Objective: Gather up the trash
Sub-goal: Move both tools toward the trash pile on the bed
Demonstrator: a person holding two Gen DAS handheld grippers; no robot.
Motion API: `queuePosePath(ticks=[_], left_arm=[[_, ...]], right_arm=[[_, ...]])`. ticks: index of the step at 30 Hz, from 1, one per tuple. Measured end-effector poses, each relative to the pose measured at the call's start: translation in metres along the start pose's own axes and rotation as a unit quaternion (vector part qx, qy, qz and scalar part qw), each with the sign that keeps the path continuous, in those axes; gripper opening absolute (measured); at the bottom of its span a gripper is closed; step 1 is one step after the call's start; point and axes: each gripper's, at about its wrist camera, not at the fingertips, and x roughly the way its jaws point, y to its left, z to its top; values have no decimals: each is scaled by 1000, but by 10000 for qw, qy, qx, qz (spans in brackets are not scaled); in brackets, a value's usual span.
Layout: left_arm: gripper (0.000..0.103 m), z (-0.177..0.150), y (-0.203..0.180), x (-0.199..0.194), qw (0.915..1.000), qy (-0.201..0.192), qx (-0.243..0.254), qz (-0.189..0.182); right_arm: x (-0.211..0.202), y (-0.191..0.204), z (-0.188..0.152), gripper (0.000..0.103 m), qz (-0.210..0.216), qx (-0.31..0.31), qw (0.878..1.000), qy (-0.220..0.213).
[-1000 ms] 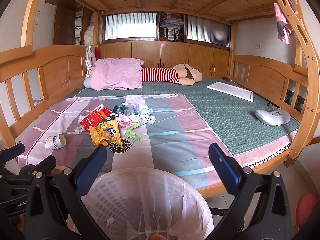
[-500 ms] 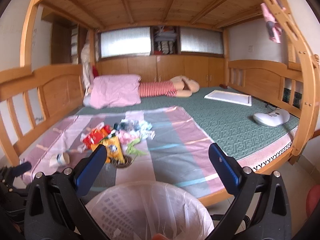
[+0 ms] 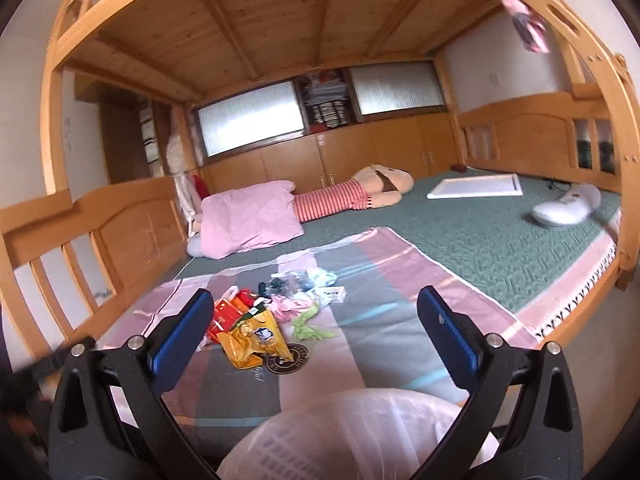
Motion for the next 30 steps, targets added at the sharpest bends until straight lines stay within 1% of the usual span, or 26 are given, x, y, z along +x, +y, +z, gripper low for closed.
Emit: queuePosePath(ticks=[1, 2, 4, 5, 6, 7, 8, 9, 10, 11, 12, 13, 14, 15, 16, 17, 19, 20, 21, 22, 23, 24, 25, 27, 28, 30], left_arm=[[84, 10, 13, 6, 9999, 17, -58, 85], [75, 22, 28, 13, 9997, -15, -146, 190], [72, 41, 53, 30, 9994, -64, -244, 226], [72, 47, 60, 41, 9995, -11, -180, 276], [73, 53, 67, 53, 9993, 40, -95, 369], [75, 56, 72, 62, 9990, 45, -42, 445], [85, 61, 79, 74, 9985, 32, -21, 539], [93, 64, 86, 85, 9977, -26, -33, 671], [94, 65, 94, 93, 9964, -140, -34, 841], [98, 64, 100, 98, 9939, -202, -13, 1088], [99, 63, 109, 105, 9906, -216, -8, 1348], [99, 61, 119, 111, 9883, -81, -123, 1519], [99, 60, 127, 114, 9879, 96, -324, 1513], [99, 61, 136, 115, 9880, 235, -564, 1416], [99, 62, 144, 114, 9885, 287, -761, 1276], [99, 64, 151, 112, 9879, 325, -876, 1241], [99, 68, 162, 112, 9831, 426, -840, 1570], [99, 69, 171, 111, 9788, 470, -869, 1793], [99, 70, 180, 111, 9753, 519, -973, 1916], [99, 70, 192, 110, 9718, 587, -1219, 1932], [99, 69, 201, 107, 9700, 626, -1433, 1861], [99, 68, 209, 105, 9679, 660, -1665, 1765], [99, 67, 215, 103, 9658, 672, -1870, 1664], [99, 64, 221, 102, 9638, 720, -2079, 1509], [99, 63, 221, 104, 9641, 772, -2085, 1453], [99, 60, 215, 112, 9656, 960, -2015, 1332]], right_arm=[[5, 10, 3, 100, -9, -162, 9998, 62], [7, 18, 6, 100, -31, -273, 9996, 53], [16, 41, 11, 100, -205, -485, 9986, 22], [21, 53, 14, 100, -195, -518, 9984, 63], [28, 66, 16, 100, -78, -504, 9986, 141], [36, 79, 18, 100, 13, -498, 9985, 206], [43, 94, 20, 100, 52, -542, 9982, 239], [48, 105, 20, 100, 78, -590, 9980, 230], [56, 121, 20, 100, 44, -637, 9978, 205], [64, 135, 19, 100, -57, -639, 9977, 204], [72, 145, 18, 100, -112, -579, 9980, 218], [84, 158, 15, 100, -174, -414, 9987, 256], [95, 166, 10, 100, -234, -212, 9990, 319], [105, 172, 4, 100, -301, -24, 9987, 404], [116, 178, -3, 100, -372, 177, 9977, 532], [131, 183, -12, 100, -432, 397, 9957, 720], [165, 191, -28, 100, -417, 836, 9867, 1328], [183, 195, -35, 100, -309, 1068, 9793, 1689], [202, 199, -42, 100, -191, 1295, 9700, 2047], [217, 205, -46, 100, -146, 1387, 9633, 2296], [234, 213, -53, 100, -127, 1326, 9579, 2543], [254, 224, -60, 100, -95, 1133, 9535, 2791], [267, 232, -66, 99, -124, 995, 9523, 2883], [282, 237, -78, 94, -330, 773, 9549, 2849], [284, 231, -82, 93, -279, 922, 9506, 2950], [278, 215, -81, 93, -149, 1383, 9497, 2806]])
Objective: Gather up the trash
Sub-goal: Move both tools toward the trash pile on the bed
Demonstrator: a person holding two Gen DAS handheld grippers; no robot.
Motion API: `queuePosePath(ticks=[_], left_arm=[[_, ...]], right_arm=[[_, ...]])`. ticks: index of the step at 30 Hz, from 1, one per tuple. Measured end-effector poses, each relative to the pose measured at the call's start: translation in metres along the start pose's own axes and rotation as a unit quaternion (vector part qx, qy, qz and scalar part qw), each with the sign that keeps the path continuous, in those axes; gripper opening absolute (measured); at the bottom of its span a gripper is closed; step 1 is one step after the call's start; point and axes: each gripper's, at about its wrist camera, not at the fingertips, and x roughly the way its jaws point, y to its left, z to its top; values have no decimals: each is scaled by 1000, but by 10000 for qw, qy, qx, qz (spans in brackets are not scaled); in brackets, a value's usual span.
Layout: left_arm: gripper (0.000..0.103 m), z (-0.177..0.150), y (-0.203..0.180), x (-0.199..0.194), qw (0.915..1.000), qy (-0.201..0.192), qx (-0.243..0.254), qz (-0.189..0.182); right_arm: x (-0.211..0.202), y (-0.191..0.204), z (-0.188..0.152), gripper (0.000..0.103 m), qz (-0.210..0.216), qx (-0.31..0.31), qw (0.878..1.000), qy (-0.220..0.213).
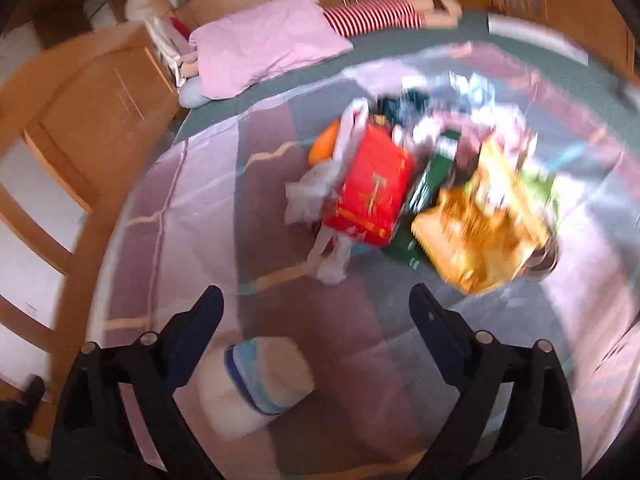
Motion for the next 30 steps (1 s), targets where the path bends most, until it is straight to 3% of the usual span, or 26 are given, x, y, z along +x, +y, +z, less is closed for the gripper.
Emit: queuePosePath(ticks=[7, 10, 14, 16, 18, 20, 21, 23, 26, 30], left_arm=[[99, -22, -33, 31, 9923, 946, 473, -641], [99, -36, -56, 43, 9843, 1274, 836, -891], [99, -47, -90, 48, 9747, 1322, 1489, -1014], [99, -46, -110, 50, 9626, 1344, 2056, -1144], [99, -42, -128, 51, 9427, 1172, 2850, -1277], [99, -41, -136, 56, 9252, 767, 3544, -1119], [99, -40, -137, 61, 9208, 713, 3702, -997], [99, -38, -131, 74, 9217, 1024, 3608, -988], [99, -36, -128, 83, 9328, 1571, 2943, -1365], [99, -46, -134, 76, 9419, 1694, 2454, -1547]], right_arm=[[-46, -52, 17, 93, -717, 737, 9872, -1216], [-49, -88, 17, 93, -789, 1361, 9805, -1182], [-40, -119, 16, 93, -637, 2050, 9738, -757], [-45, -117, 15, 93, -707, 1961, 9746, -822], [-53, -108, 17, 93, -765, 1652, 9786, -965], [-53, -100, 16, 94, -827, 1473, 9802, -1033], [-54, -100, 16, 94, -846, 1461, 9801, -1039], [-50, -103, 16, 94, -894, 1554, 9790, -972], [-41, -110, 13, 94, -972, 1778, 9767, -701], [-33, -108, 9, 94, -1007, 1767, 9781, -452]])
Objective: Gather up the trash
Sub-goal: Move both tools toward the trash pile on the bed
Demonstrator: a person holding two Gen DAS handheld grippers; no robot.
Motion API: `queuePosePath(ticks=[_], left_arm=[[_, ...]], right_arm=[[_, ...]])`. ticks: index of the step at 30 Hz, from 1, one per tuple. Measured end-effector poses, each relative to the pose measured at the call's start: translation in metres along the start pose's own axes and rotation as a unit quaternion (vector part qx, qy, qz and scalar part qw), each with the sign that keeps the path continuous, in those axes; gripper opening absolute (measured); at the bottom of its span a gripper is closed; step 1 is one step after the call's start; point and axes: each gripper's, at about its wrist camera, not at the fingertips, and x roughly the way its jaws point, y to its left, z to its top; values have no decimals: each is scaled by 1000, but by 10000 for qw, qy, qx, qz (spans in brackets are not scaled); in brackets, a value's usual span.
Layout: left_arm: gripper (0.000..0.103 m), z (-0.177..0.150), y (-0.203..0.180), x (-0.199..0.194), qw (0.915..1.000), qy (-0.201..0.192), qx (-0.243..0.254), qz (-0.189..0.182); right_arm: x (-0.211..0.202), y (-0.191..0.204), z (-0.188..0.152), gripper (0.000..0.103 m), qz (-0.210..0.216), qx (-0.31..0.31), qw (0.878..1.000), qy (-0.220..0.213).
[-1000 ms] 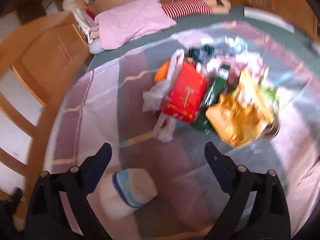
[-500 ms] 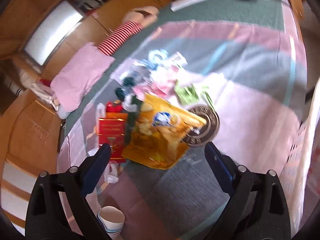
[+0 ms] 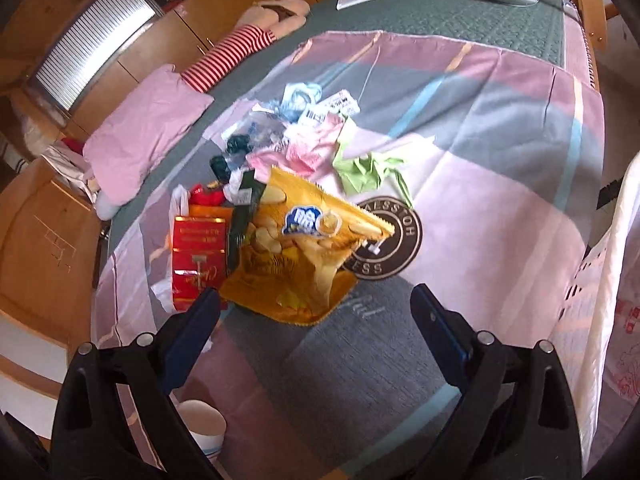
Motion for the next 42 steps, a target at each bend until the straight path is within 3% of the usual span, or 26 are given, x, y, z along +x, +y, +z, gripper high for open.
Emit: queuePosePath(ticks=[6, 9, 11, 13, 19, 24, 31, 36, 42], left_arm=[[99, -10, -23, -7, 9991, -204, 298, 230], [99, -8, -14, -13, 9974, -331, 368, 533], [99, -6, -2, -18, 9966, -389, 219, 698], [99, -6, 10, -23, 9964, -595, 49, 595], [99, 1, 45, -37, 9942, -552, -735, 551], [99, -17, 48, -49, 9904, -594, -1120, 553], [99, -41, 37, -40, 9922, -364, -996, 655], [99, -34, 43, -32, 9910, -366, -1068, 719], [99, -23, 48, -21, 9915, -316, -1077, 662]], right_arm=[[-2, 12, -2, 95, -75, -212, 9997, -84], [0, 21, -16, 95, -146, -436, 9967, -665], [15, 32, -23, 95, -218, -677, 9968, -359], [21, 36, -30, 95, 91, -635, 9978, -145], [7, 49, -40, 95, 88, -1113, 9936, -157], [-15, 33, -44, 95, 281, -999, 9946, -75], [-36, 16, -43, 95, 328, -892, 9953, -192], [-34, 21, -39, 95, 160, -1005, 9944, -279], [-37, 24, -28, 95, -7, -1146, 9911, -677]])
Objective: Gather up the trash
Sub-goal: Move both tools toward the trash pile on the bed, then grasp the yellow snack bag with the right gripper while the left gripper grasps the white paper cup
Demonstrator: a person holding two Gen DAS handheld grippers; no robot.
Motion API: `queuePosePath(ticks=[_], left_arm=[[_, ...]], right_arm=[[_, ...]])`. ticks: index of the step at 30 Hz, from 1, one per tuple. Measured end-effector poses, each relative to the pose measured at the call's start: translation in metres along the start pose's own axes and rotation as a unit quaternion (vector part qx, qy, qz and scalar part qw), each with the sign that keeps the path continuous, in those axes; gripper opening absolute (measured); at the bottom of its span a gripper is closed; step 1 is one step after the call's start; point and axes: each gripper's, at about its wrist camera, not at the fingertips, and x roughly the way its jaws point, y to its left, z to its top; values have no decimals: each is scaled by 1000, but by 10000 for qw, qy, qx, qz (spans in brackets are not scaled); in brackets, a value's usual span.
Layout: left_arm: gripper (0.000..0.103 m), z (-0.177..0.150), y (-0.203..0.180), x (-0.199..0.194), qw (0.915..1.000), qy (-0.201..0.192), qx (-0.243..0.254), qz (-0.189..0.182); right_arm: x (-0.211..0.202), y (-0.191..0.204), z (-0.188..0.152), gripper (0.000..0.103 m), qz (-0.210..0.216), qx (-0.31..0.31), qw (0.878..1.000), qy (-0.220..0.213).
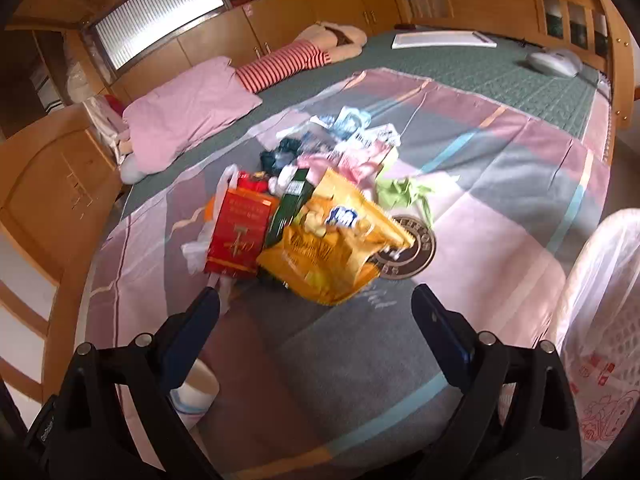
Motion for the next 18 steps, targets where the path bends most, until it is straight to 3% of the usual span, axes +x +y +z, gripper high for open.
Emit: queuePosePath(ticks=[6, 9, 14, 18], left_arm=[[99, 5, -11, 8, 9997, 79, 147, -164], [99, 1, -34, 20, 9974, 199, 683, -146], [99, -12, -76, 55, 9820, 485, 1791, 343], [99, -23, -87, 81, 9701, 643, 2164, 890]], right_arm=[[18, -3, 6, 95, -200, -42, 9995, 232], [26, -17, 6, 95, -207, 287, 9984, 446], [37, -56, 13, 95, -560, 1099, 9909, 534], [49, -54, 28, 95, -766, 939, 9922, 291]])
